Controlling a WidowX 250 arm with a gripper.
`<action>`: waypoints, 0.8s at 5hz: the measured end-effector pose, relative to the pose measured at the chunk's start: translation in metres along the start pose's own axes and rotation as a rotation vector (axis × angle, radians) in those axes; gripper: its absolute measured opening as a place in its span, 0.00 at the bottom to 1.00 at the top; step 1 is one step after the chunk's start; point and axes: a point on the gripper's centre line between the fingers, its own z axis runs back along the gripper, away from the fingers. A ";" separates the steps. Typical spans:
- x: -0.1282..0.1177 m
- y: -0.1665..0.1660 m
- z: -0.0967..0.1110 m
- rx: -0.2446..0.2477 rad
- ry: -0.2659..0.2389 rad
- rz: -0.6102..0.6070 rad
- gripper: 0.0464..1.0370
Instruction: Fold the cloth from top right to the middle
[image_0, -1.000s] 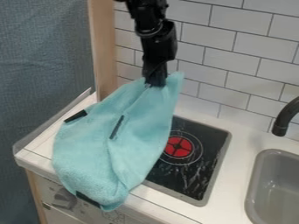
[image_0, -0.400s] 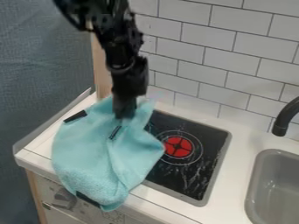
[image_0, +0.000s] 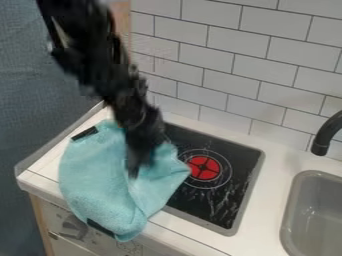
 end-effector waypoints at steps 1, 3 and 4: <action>0.000 -0.003 -0.009 -0.003 -0.009 0.008 0.00; -0.024 0.005 -0.015 -0.042 0.132 0.150 0.17; -0.024 0.001 -0.014 -0.064 0.154 0.152 0.42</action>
